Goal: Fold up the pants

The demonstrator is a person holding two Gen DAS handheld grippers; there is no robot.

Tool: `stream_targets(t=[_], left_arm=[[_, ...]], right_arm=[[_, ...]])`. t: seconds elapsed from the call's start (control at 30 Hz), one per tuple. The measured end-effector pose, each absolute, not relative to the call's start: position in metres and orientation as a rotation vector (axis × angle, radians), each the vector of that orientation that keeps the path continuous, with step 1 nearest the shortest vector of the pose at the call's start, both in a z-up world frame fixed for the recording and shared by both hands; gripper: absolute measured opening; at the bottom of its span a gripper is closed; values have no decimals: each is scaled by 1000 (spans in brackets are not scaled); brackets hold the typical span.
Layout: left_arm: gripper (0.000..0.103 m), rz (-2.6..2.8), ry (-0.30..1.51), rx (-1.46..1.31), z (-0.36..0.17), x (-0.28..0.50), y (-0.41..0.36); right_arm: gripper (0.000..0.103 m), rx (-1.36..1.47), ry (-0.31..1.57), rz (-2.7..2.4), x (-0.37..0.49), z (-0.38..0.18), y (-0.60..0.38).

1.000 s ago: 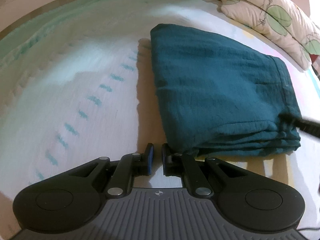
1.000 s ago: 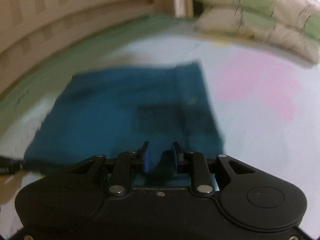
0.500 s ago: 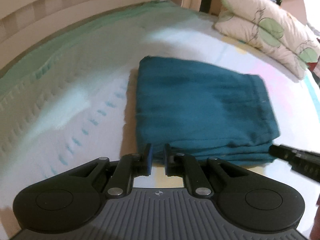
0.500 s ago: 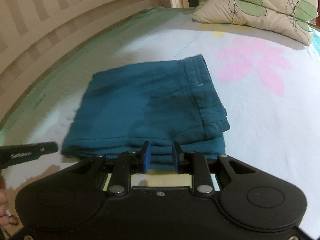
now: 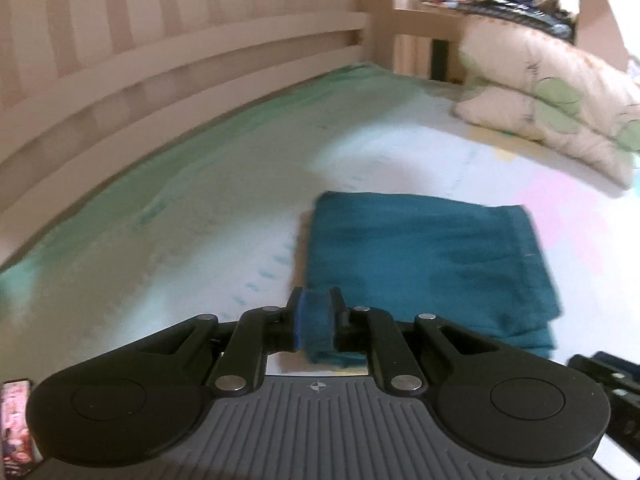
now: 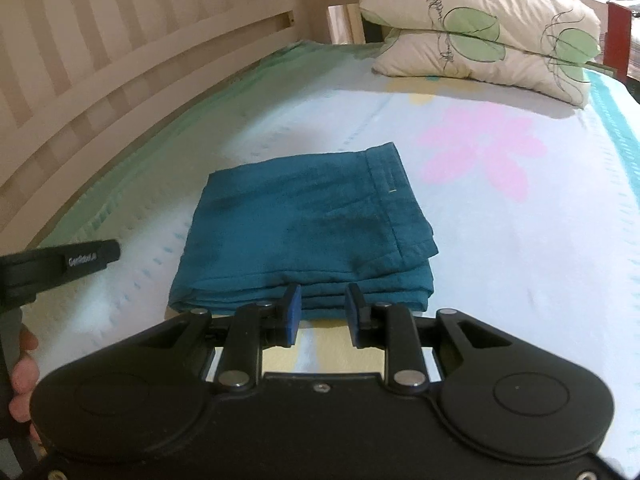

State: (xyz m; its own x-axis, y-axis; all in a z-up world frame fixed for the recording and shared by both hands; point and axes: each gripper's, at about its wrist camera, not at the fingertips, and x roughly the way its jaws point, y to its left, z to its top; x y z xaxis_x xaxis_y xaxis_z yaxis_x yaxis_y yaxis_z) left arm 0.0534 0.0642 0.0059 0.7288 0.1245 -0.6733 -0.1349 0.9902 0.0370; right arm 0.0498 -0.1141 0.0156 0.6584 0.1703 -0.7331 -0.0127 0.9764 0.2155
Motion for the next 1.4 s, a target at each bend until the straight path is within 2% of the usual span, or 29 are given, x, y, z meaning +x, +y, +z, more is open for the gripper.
stream_targets(t=[0.33,1.4], left_arm=[[12,55,790,-13,5,55,59],[12,63,852,-45,-5,52,68]], right_arm=[[35,189,819,95,33,32,-110],[35,177,857,85,35,26,-109]])
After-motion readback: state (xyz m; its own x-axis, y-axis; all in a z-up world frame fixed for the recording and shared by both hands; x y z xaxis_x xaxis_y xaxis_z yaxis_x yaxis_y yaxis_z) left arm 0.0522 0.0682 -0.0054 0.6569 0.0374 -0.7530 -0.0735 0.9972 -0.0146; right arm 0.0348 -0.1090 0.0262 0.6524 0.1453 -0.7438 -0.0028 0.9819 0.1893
